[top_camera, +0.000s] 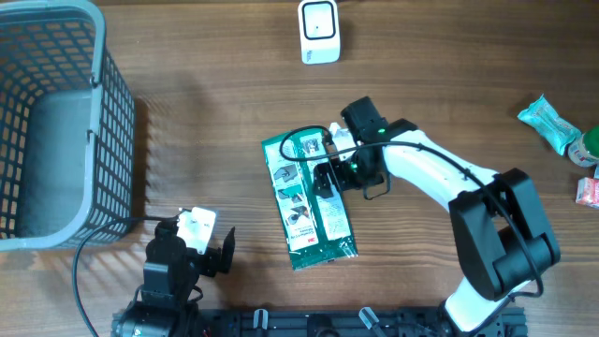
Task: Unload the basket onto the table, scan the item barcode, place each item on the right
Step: 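Lift gloves pack with right gripper and turn it over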
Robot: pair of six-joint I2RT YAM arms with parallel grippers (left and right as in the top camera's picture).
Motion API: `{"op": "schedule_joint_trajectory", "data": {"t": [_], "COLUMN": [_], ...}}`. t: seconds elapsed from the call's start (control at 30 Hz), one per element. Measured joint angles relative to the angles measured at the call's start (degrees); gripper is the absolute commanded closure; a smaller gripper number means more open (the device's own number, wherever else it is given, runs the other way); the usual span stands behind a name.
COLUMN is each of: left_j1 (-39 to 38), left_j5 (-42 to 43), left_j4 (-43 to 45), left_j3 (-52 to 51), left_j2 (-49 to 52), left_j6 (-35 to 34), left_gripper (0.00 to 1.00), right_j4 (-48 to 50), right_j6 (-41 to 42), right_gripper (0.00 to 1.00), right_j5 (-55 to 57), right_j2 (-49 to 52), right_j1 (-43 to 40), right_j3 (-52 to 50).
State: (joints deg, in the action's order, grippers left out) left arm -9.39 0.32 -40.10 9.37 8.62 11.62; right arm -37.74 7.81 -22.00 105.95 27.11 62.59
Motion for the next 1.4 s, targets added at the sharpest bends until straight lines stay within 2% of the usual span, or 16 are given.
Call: {"op": "schedule_joint_trajectory", "data": {"t": [0.23,0.5,0.53,0.6,0.77,0.8,0.83,0.87,1.03,1.2,1.33,1.4], "left_j1": [0.0,0.0,0.0,0.0,0.0,0.0,0.0,0.0,0.0,0.0,0.0,0.0], "left_j5": [0.0,0.0,0.0,0.0,0.0,0.0,0.0,0.0,0.02,0.0,0.0,0.02], "left_j4": [0.0,0.0,0.0,-0.02,-0.02,-0.02,0.0,0.0,-0.02,-0.02,-0.02,-0.02], "left_j3": [0.0,0.0,0.0,0.0,0.0,0.0,0.0,0.0,0.0,0.0,0.0,0.0], "left_j2": [0.0,0.0,0.0,0.0,0.0,0.0,0.0,0.0,0.0,0.0,0.0,0.0], "left_j6": [0.0,0.0,0.0,0.0,0.0,0.0,0.0,0.0,0.0,0.0,0.0,0.0], "left_gripper": [0.0,0.0,0.0,0.0,0.0,0.0,0.0,0.0,0.0,0.0,0.0,0.0], "right_j4": [0.44,-2.43,-2.95,-4.35,-4.87,-5.01,-5.14,-5.49,-8.17,-18.45,-21.0,-20.92], "right_j6": [2.93,8.66,8.87,9.51,11.47,11.91,12.37,12.57,12.11,7.48,-0.37,-4.68], "right_gripper": [0.0,0.0,0.03,0.16,0.21,0.39,0.76,0.95,0.96,0.95,0.96,0.96], "right_j5": [-1.57,-0.79,-0.04,1.81,4.28,4.37,4.68,6.01,8.11,3.13,1.25,-2.6], "right_j2": [2.71,7.26,7.54,8.44,9.27,9.44,9.62,9.9,11.17,17.27,16.26,11.65], "right_j1": [5.11,6.01,6.23,6.75,6.99,6.99,6.97,6.8,4.98,3.78,4.13,4.59], "right_j3": [2.14,7.28,7.76,8.96,9.51,9.68,9.86,9.9,10.99,20.76,21.62,20.59]}}
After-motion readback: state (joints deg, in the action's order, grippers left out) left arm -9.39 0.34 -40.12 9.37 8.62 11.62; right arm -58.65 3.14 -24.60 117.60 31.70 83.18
